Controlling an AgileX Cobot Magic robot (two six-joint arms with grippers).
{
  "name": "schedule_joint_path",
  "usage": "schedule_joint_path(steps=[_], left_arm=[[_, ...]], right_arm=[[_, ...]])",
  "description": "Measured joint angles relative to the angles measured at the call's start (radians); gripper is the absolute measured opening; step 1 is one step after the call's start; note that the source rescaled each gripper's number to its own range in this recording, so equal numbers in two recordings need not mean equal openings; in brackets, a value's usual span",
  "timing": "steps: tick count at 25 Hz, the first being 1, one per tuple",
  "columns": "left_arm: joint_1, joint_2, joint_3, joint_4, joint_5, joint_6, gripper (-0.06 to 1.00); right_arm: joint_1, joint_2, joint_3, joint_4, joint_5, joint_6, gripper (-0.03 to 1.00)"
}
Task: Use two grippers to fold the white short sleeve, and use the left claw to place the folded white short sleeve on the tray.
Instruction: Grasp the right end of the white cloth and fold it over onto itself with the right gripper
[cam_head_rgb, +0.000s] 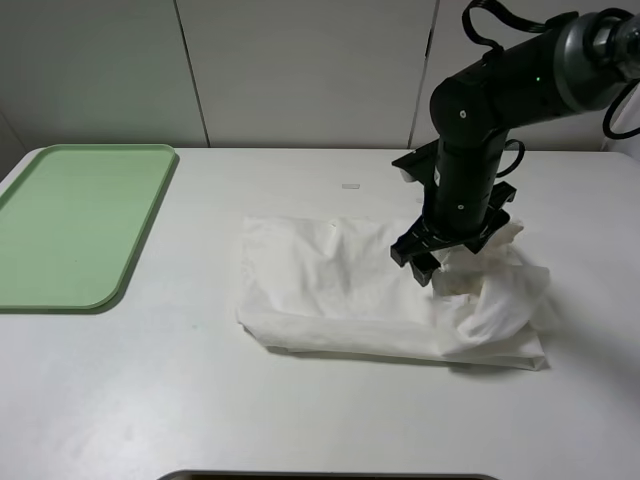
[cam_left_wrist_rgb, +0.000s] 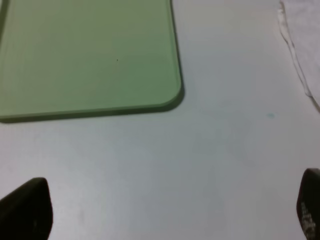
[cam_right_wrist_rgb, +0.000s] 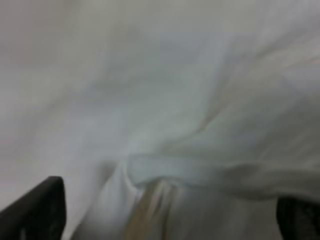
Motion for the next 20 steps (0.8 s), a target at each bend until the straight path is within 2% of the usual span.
schedule_joint_path(steps=[1,2,5,9,13,16,19,20], left_arm=[[0.000,0.000,0.000,0.000,0.000,0.000,0.97],[0.000,0.000,0.000,0.000,0.000,0.000,0.97],[0.000,0.000,0.000,0.000,0.000,0.000,0.97],[0.000,0.000,0.000,0.000,0.000,0.000,0.97],[0.000,0.000,0.000,0.000,0.000,0.000,0.97],[0.000,0.000,0.000,0.000,0.000,0.000,0.97],[0.000,0.000,0.000,0.000,0.000,0.000,0.97],[0.000,0.000,0.000,0.000,0.000,0.000,0.97]], right_arm=[[0.000,0.000,-0.001,0.000,-0.001,0.006,0.68],[0.000,0.000,-0.014,0.005,-0.001,0.012,0.85],[0.000,-0.021,-0.062,0.047,0.000,0.011,0.99],[0.000,-0.062,-0.094,0.034,0.025,0.023,1.00],[-0.025,-0.152,-0.116,-0.079,0.120,0.095,1.00],[-0.115,-0.185,-0.116,-0.117,0.178,0.113,1.00],[-0.207,-0.184,-0.115,-0.120,0.181,0.110,1.00],[-0.207,-0.184,-0.115,-0.120,0.181,0.110,1.00]])
